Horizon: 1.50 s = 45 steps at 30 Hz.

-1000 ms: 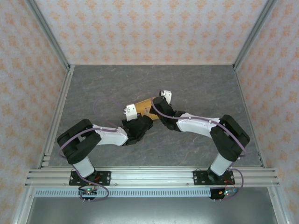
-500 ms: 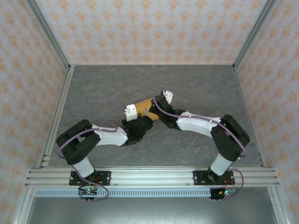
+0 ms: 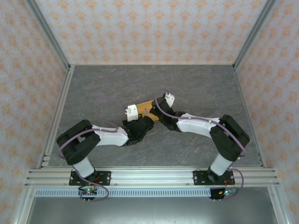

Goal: Fold the paper box

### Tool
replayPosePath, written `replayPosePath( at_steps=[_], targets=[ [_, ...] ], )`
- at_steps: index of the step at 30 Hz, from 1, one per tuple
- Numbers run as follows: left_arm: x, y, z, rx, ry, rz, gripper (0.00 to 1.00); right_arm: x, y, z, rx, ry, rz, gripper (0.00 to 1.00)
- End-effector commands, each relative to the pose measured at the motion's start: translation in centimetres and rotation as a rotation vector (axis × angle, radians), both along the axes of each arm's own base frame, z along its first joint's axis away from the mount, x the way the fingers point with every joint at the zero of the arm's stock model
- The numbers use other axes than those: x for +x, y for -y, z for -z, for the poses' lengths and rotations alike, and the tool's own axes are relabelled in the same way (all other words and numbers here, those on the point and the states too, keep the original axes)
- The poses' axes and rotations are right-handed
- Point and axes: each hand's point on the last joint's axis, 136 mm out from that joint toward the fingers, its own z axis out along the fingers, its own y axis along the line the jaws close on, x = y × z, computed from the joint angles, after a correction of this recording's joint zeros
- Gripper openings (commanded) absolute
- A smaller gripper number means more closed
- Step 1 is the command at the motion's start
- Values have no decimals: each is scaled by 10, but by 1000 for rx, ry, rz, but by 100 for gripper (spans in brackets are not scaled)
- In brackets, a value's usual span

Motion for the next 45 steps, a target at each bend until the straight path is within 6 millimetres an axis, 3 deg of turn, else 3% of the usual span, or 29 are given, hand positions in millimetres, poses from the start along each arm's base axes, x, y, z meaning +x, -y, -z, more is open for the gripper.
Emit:
replayPosePath(
  at_steps=[1,4,12,21,38,45],
  targets=[
    [-12,-18,16,125,-51,-43,0,7,14,1,14,13,96,0],
    [-14,-18,19,133,-52,-46,0,8,14,-4,20,13,106,0],
    [-16,-17,19,135,-44,-48,0,-2,12,16,27,-16,109,0],
    [-22,-24,20,146,-31,-66,0,-4,21,22,-69,57,57,0],
    [-29,-21,17,207,-11,-86,0,-7,17,31,-139,84,-29,13],
    [-32,-21,14,207,-16,-75,13,-8,16,35,-147,75,-48,13]
  ],
)
